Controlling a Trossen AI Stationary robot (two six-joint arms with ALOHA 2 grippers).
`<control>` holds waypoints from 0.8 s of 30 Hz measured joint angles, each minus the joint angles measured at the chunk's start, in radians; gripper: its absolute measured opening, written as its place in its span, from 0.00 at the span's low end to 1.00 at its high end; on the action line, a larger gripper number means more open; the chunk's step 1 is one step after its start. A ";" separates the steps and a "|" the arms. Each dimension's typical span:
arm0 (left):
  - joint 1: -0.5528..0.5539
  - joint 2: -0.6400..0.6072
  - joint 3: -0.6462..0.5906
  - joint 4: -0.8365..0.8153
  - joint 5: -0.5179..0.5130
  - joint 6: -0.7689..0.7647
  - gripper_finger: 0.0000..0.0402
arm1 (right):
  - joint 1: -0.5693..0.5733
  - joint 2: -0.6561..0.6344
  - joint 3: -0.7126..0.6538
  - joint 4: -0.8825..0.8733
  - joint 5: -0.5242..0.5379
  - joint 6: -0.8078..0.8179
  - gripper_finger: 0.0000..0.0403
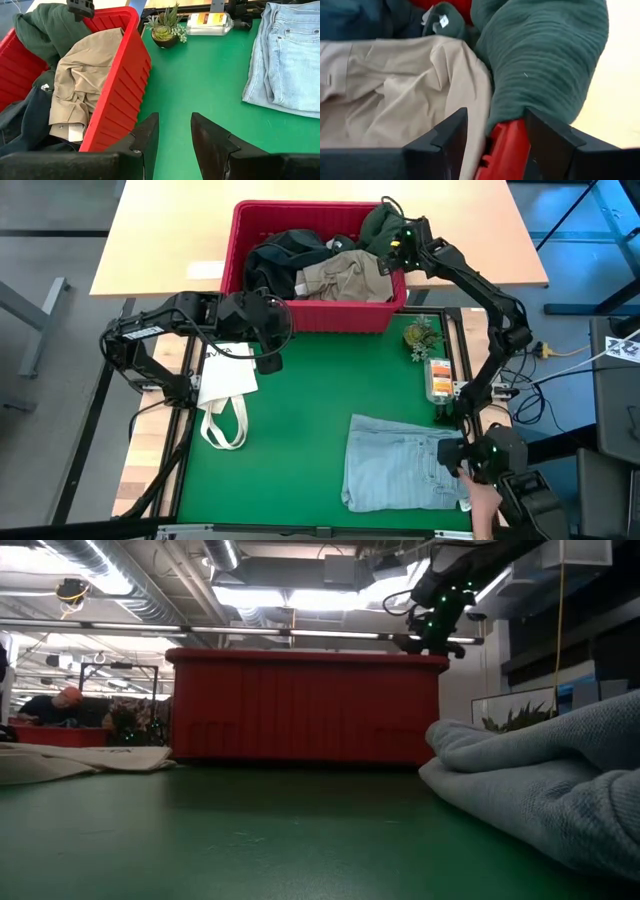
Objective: Fold Laundry from Bin
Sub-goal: Remove the green shirt from the red bin
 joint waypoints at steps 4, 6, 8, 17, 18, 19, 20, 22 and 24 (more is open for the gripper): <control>0.000 0.000 0.000 0.001 0.000 0.000 0.27 | 0.002 0.002 -0.002 0.027 0.004 0.007 0.50; 0.000 0.000 0.000 0.001 0.000 0.000 0.27 | 0.003 0.003 -0.002 0.027 0.007 0.008 0.50; 0.000 0.000 0.000 0.002 0.000 0.000 0.27 | 0.003 0.003 -0.002 0.030 0.027 0.022 0.50; 0.000 0.000 0.000 0.002 -0.001 0.001 0.27 | 0.003 0.004 -0.003 0.037 0.113 0.051 0.50; 0.000 0.000 0.000 0.002 -0.001 0.001 0.27 | 0.003 0.004 -0.003 0.044 0.134 0.051 0.50; 0.000 0.000 0.000 0.002 -0.001 0.001 0.27 | 0.003 0.004 -0.003 0.052 0.151 0.051 0.50; 0.000 0.000 0.000 0.002 0.000 0.001 0.27 | 0.003 0.004 -0.003 0.062 0.161 0.053 0.50; 0.000 0.000 0.000 0.002 -0.001 0.000 0.27 | 0.003 0.004 -0.003 0.080 0.164 0.070 0.50; 0.000 0.000 0.000 0.002 -0.001 0.000 0.27 | 0.003 0.004 -0.003 0.089 0.164 0.081 0.50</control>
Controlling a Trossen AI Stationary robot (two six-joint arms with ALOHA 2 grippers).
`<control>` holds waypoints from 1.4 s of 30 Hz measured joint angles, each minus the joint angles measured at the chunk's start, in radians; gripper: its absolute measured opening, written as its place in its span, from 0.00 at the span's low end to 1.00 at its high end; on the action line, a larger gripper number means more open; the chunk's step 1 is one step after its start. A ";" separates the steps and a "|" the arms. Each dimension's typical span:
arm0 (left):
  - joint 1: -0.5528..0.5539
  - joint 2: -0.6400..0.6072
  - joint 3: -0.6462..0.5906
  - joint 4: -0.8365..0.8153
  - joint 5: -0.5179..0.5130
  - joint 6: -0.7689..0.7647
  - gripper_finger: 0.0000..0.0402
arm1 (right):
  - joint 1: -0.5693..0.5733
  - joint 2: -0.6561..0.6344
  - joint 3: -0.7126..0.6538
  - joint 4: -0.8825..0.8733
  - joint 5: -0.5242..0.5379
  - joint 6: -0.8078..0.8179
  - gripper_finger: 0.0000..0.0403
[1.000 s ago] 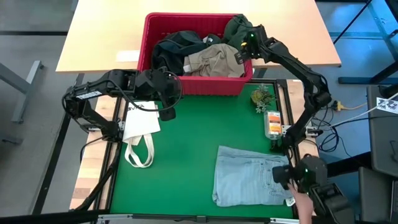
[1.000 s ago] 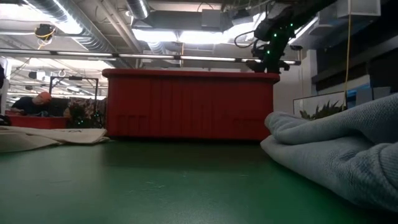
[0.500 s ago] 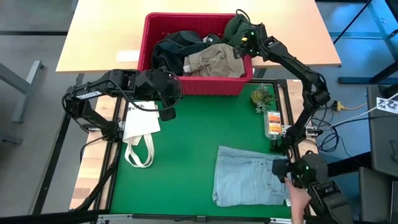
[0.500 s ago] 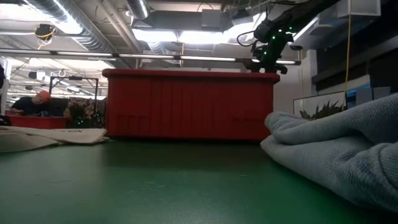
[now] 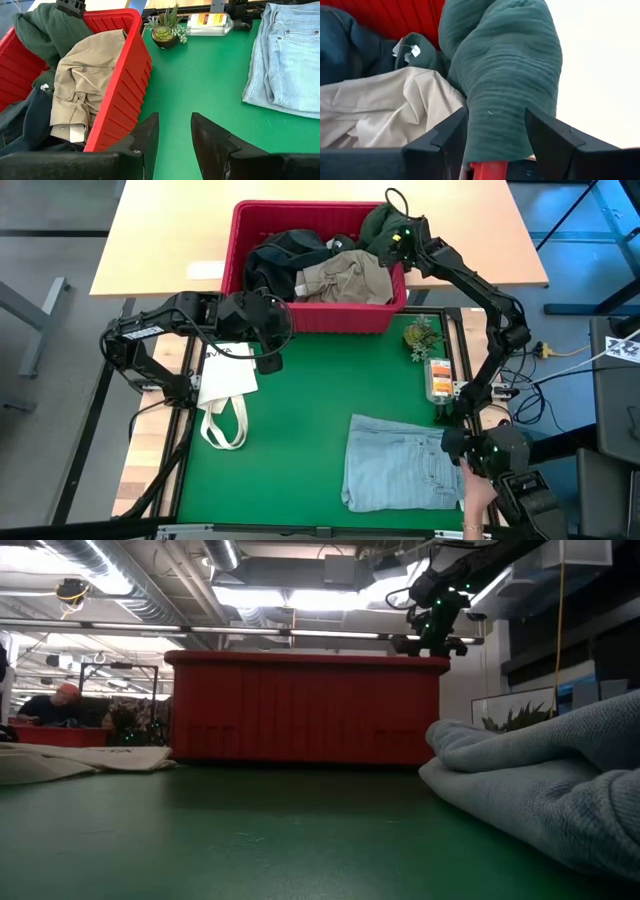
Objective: Fold Laundry from Bin
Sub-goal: Remove the green shirt from the red bin
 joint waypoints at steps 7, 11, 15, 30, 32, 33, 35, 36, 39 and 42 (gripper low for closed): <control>0.000 0.000 0.000 0.000 0.000 0.000 0.27 | 0.000 0.038 0.000 0.009 0.005 -0.001 0.50; 0.000 0.000 0.000 0.001 0.000 0.000 0.27 | 0.000 0.059 0.000 0.008 0.004 -0.001 0.49; 0.000 0.000 0.000 0.001 0.000 -0.001 0.27 | 0.000 0.061 0.000 0.007 0.003 -0.001 0.38; 0.000 0.000 0.000 0.001 0.000 -0.001 0.27 | -0.002 0.059 0.000 0.031 -0.043 0.071 0.38; 0.000 0.000 0.000 0.001 0.000 -0.001 0.27 | -0.002 0.059 0.000 0.033 -0.044 0.082 0.41; 0.000 0.000 0.000 0.001 0.000 -0.001 0.27 | -0.002 0.059 0.000 0.033 -0.044 0.088 0.42; 0.000 0.000 0.000 0.001 0.000 -0.001 0.27 | -0.002 0.059 0.000 0.035 -0.045 0.097 0.42; 0.000 0.000 0.000 0.001 0.000 -0.001 0.27 | -0.002 0.059 0.000 0.035 -0.045 0.097 0.41; 0.000 0.000 0.000 0.001 0.000 -0.001 0.27 | -0.002 0.059 0.000 0.037 -0.045 0.098 0.40; 0.000 0.000 0.000 0.001 0.000 -0.001 0.27 | -0.002 0.060 0.000 0.045 -0.036 0.118 0.38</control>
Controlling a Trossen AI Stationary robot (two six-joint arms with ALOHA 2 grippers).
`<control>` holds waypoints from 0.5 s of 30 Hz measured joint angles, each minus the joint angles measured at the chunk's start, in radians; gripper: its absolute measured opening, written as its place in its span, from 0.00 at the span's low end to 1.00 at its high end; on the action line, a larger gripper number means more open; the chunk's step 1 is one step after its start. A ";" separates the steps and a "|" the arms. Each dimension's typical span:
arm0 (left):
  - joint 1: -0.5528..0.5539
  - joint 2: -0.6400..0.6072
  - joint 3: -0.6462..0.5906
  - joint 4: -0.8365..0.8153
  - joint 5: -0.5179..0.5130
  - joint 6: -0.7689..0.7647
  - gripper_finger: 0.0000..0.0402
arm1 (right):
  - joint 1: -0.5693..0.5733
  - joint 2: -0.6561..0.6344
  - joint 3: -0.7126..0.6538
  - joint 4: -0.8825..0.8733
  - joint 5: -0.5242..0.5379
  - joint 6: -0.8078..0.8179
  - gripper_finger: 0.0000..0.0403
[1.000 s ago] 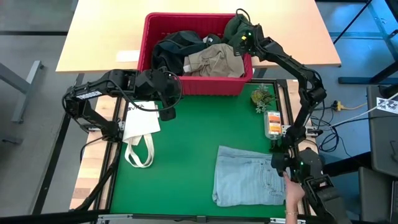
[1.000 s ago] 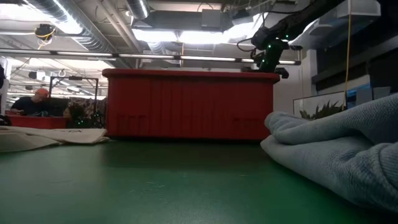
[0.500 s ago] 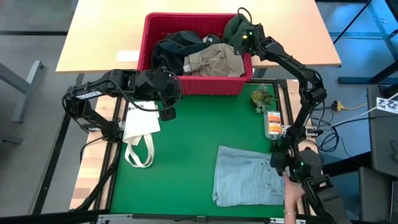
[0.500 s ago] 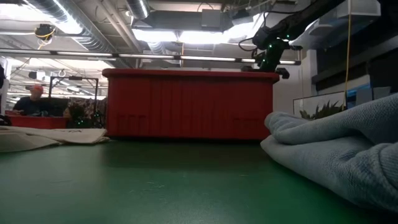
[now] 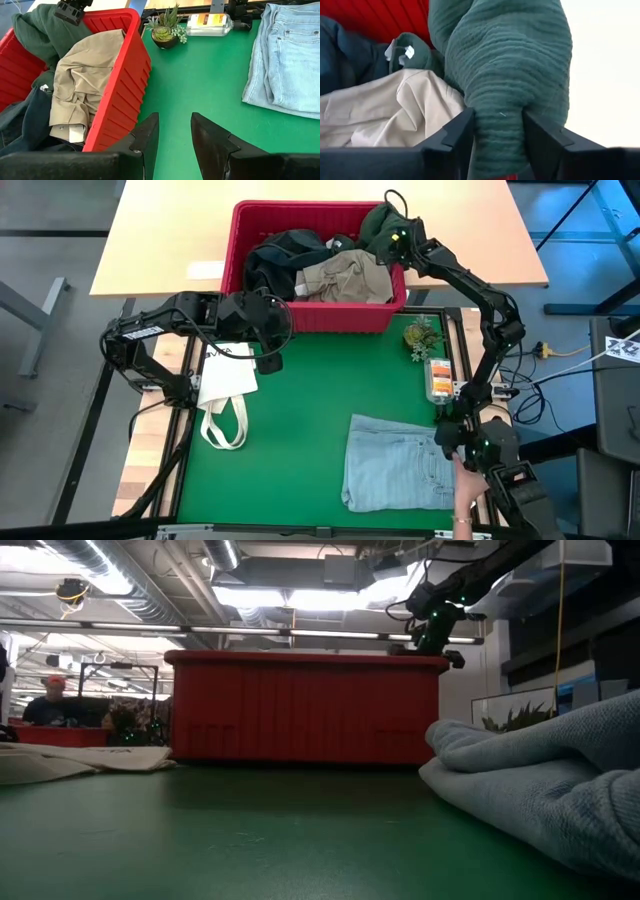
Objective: Fold Laundry from Bin
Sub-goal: Remove the green shirt from the red bin
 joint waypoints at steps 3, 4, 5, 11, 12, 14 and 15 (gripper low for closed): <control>0.000 0.000 0.000 0.000 0.000 0.000 0.27 | 0.001 0.000 0.000 0.018 0.014 0.026 0.37; 0.000 0.000 0.000 0.000 0.000 0.000 0.27 | 0.001 0.000 0.000 0.025 0.016 0.034 0.37; 0.000 0.000 0.000 0.000 0.000 0.000 0.27 | 0.001 0.000 0.000 0.032 0.017 0.039 0.37; 0.000 0.000 0.000 0.000 0.000 0.000 0.27 | 0.006 0.000 0.002 0.082 -0.009 0.042 0.37; 0.000 0.000 0.000 0.000 0.000 0.001 0.27 | 0.006 0.000 0.002 0.085 -0.018 0.042 0.37; 0.000 0.000 0.000 0.000 0.000 0.001 0.27 | 0.006 0.000 0.002 0.095 -0.033 0.043 0.37; 0.000 0.000 0.000 0.000 0.000 0.001 0.27 | 0.005 0.000 0.002 0.097 -0.036 0.043 0.37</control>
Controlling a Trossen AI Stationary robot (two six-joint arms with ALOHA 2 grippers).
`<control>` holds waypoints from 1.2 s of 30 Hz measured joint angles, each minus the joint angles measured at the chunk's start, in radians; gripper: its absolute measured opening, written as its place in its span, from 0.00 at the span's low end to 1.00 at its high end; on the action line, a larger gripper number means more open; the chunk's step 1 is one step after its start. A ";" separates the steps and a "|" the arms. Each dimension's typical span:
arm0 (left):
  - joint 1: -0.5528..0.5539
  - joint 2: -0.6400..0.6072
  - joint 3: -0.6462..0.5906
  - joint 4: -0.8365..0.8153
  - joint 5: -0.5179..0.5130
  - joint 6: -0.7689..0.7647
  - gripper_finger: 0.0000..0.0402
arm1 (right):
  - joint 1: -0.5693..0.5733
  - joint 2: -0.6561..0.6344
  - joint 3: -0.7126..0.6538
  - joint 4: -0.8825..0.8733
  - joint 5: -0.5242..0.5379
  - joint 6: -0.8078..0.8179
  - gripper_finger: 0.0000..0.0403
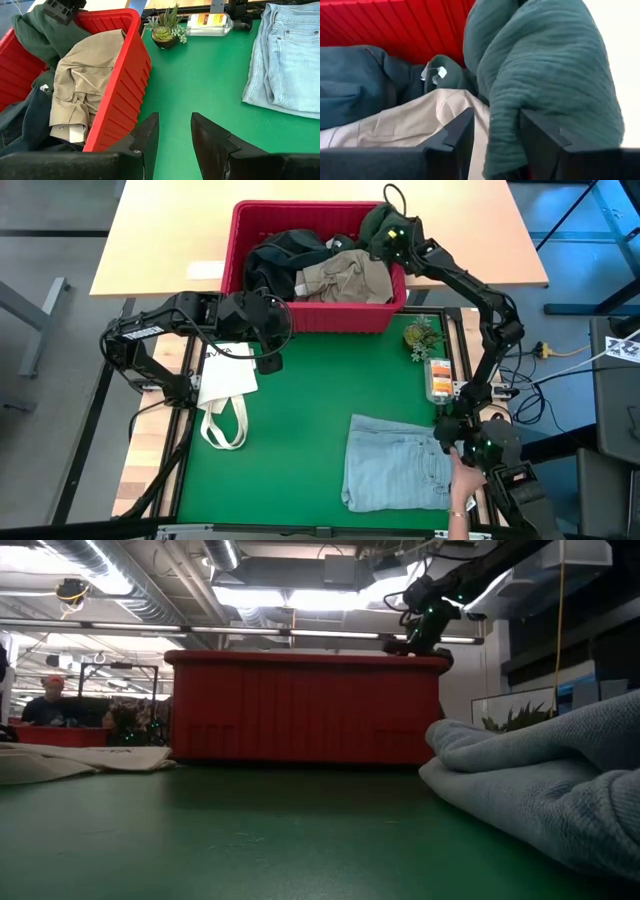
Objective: Fold Laundry from Bin
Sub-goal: Remove the green shirt from the red bin
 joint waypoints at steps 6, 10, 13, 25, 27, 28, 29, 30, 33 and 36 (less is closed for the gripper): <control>0.000 0.000 0.000 0.000 0.000 0.000 0.27 | -0.002 0.000 0.000 -0.030 0.045 -0.001 0.29; 0.000 0.000 0.000 0.000 0.000 0.000 0.27 | -0.002 0.000 0.000 -0.048 0.062 -0.011 0.19; 0.000 0.000 0.000 0.000 0.000 0.000 0.27 | -0.003 0.000 0.000 -0.049 0.062 -0.011 0.11; 0.000 0.000 0.000 0.000 0.000 -0.001 0.27 | -0.004 -0.023 -0.003 0.006 -0.169 0.042 0.02; 0.000 0.000 0.000 0.000 0.000 -0.001 0.27 | -0.004 -0.050 -0.003 0.038 -0.250 0.062 0.01; 0.000 0.000 0.000 0.000 0.000 -0.001 0.27 | -0.003 -0.065 -0.003 0.053 -0.289 0.076 0.02; 0.000 0.000 0.000 0.000 0.000 -0.001 0.27 | -0.003 -0.080 -0.003 0.067 -0.330 0.097 0.02; 0.000 0.000 0.000 0.000 0.000 0.000 0.27 | -0.003 -0.097 -0.003 0.075 -0.369 0.114 0.03; 0.000 0.000 0.000 0.000 -0.004 0.000 0.27 | -0.002 -0.148 -0.003 0.080 -0.440 0.147 0.02; 0.000 0.010 0.000 0.000 -0.022 -0.001 0.27 | -0.002 -0.202 -0.003 0.078 -0.465 0.150 0.01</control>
